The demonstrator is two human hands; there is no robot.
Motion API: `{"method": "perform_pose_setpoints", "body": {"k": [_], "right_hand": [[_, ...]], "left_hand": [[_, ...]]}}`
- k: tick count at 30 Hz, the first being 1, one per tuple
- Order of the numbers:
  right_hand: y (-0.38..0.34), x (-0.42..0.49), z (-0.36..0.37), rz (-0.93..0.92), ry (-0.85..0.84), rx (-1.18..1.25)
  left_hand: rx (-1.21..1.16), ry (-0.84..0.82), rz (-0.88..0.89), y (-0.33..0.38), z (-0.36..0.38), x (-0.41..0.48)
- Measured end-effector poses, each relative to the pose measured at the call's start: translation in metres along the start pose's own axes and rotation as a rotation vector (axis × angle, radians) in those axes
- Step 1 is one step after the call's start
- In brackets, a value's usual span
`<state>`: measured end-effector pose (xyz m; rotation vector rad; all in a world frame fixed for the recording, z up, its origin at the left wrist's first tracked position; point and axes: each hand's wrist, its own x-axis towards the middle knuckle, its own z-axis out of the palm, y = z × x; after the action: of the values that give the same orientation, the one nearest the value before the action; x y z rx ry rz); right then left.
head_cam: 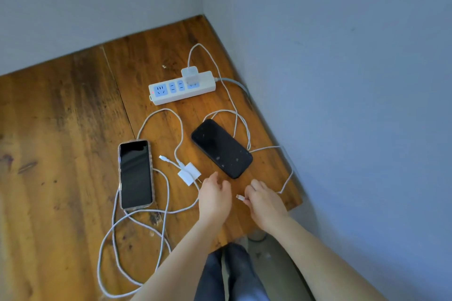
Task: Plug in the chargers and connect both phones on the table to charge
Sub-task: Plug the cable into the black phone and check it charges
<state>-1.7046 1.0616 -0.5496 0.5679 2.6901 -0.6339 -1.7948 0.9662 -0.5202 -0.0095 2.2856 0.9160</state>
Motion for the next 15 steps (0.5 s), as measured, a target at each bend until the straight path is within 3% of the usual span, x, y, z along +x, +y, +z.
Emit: {"method": "perform_pose_setpoints", "body": {"k": [6, 12, 15], "right_hand": [[0.036, -0.023, 0.004, 0.059, -0.019, -0.062], [0.046, -0.027, -0.014, 0.196, -0.138, 0.257], [0.048, -0.032, -0.021, 0.252, -0.071, 0.308]], "left_hand": [[-0.198, 0.093, -0.265, 0.034, 0.025, 0.022], [-0.252, 0.214, -0.346, 0.051, 0.036, 0.035], [-0.28, 0.196, -0.274, 0.045, 0.034, 0.034]]}}
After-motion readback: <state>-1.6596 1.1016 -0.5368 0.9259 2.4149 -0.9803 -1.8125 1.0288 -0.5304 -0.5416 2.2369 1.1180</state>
